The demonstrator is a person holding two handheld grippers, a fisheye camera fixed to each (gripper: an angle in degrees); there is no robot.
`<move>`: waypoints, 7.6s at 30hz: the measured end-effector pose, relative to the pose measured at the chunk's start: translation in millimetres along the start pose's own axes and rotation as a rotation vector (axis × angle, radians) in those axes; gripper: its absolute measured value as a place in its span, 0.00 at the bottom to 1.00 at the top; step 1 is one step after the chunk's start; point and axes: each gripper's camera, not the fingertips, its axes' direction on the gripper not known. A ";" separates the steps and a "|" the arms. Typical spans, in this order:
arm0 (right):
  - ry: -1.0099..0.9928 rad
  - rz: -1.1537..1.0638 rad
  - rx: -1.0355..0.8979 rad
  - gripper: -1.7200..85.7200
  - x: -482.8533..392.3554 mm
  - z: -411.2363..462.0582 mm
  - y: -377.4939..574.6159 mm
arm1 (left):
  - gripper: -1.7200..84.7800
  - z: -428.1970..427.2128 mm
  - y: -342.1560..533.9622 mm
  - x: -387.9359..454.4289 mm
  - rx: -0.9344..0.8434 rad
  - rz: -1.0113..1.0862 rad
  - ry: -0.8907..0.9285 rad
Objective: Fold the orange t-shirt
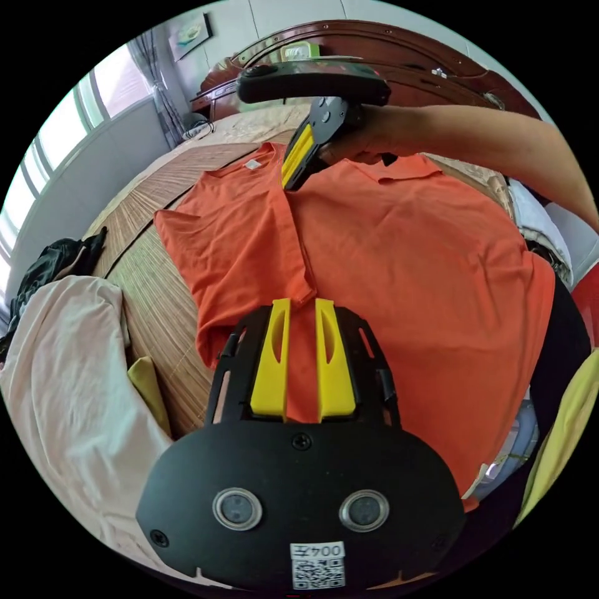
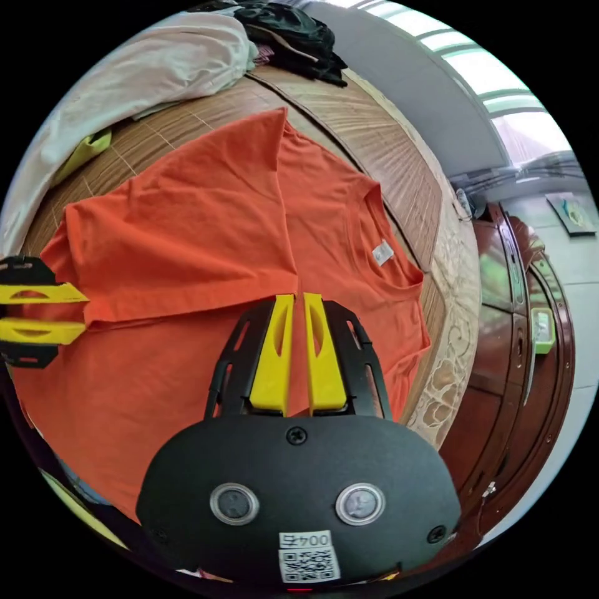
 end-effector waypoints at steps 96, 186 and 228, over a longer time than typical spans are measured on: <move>-0.453 0.153 0.397 0.12 20.4 -107.3 241.1 | 0.02 2.8 -126.4 -39.8 0.051 -0.393 -0.287; -1.327 1.294 0.332 0.24 234.9 -22.0 1019.6 | 0.05 -194.3 288.9 140.3 -0.070 -0.685 0.418; -1.032 1.043 0.703 0.02 320.3 -282.2 950.7 | 0.05 -317.9 355.4 2.7 0.324 -0.849 0.718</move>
